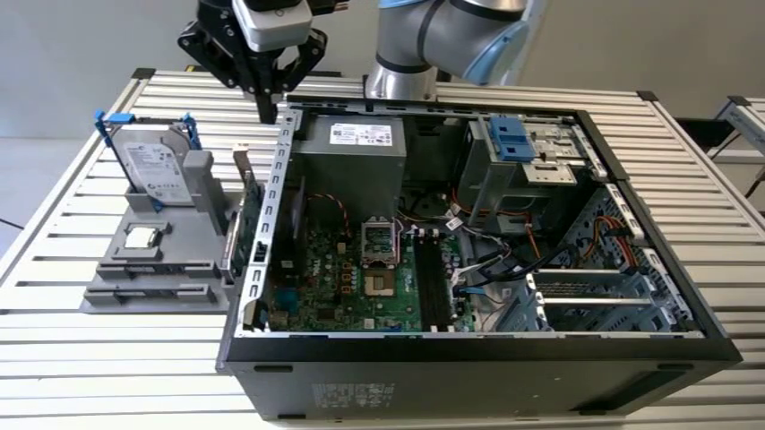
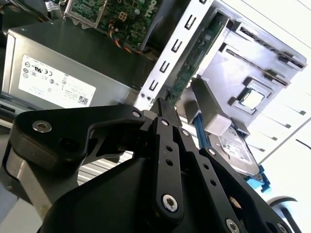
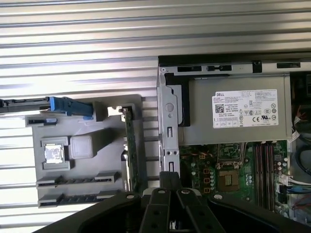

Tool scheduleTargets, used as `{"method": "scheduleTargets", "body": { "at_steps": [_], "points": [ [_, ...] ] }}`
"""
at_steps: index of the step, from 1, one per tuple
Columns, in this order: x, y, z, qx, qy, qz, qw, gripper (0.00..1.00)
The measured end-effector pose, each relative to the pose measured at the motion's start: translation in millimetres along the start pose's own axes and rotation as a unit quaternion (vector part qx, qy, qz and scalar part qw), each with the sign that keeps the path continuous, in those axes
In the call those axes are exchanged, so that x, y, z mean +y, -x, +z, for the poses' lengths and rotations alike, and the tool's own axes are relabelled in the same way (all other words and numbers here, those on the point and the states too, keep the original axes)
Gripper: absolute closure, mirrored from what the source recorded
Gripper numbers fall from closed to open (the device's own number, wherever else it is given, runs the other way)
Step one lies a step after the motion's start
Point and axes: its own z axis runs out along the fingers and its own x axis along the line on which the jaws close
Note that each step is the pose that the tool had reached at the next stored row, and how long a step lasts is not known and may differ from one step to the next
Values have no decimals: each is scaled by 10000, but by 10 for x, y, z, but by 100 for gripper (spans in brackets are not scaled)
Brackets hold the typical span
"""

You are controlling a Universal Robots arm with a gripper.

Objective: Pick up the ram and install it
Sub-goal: 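Reach for the ram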

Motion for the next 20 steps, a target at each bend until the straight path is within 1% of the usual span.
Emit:
{"method": "scheduleTargets", "body": {
  "at_steps": [5,20],
  "points": [
    [-3,-50,0,1,0,0,10000,100],
    [-9,-125,-1,1,0,0,10000,100]
  ]
}}
